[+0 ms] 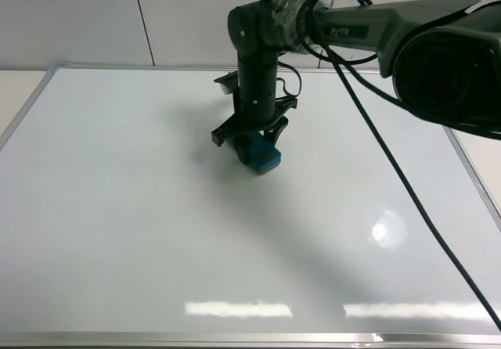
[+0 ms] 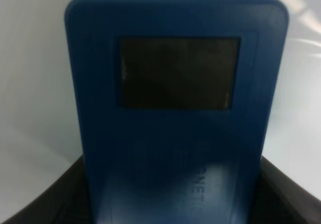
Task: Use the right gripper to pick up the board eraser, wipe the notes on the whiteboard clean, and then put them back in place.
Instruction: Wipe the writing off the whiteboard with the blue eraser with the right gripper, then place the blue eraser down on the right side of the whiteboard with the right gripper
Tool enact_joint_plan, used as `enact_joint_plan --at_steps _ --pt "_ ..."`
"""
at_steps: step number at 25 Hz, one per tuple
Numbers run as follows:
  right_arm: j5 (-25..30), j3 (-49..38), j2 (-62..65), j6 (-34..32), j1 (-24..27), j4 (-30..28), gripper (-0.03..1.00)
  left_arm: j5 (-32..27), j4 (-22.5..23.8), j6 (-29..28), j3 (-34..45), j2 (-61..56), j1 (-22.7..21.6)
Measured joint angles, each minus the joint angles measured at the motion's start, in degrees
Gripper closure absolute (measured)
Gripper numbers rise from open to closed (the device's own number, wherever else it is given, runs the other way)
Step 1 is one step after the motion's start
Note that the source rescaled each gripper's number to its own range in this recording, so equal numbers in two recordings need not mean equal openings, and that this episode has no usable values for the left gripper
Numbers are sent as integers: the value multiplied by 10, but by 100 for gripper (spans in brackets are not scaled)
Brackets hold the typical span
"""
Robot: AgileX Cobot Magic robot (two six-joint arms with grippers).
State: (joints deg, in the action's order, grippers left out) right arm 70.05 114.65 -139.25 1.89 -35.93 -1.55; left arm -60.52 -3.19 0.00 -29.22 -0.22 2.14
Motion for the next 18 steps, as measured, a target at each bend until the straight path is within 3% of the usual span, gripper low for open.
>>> enact_joint_plan --at_steps 4,12,18 --pt "1 0 3 -4 27 -32 97 0 0 0 0 0 0" --pt "-3 -26 59 -44 29 -54 97 0 0 0 0 0 0" --pt "-30 -173 194 -104 40 -46 97 0 0 0 0 0 0"
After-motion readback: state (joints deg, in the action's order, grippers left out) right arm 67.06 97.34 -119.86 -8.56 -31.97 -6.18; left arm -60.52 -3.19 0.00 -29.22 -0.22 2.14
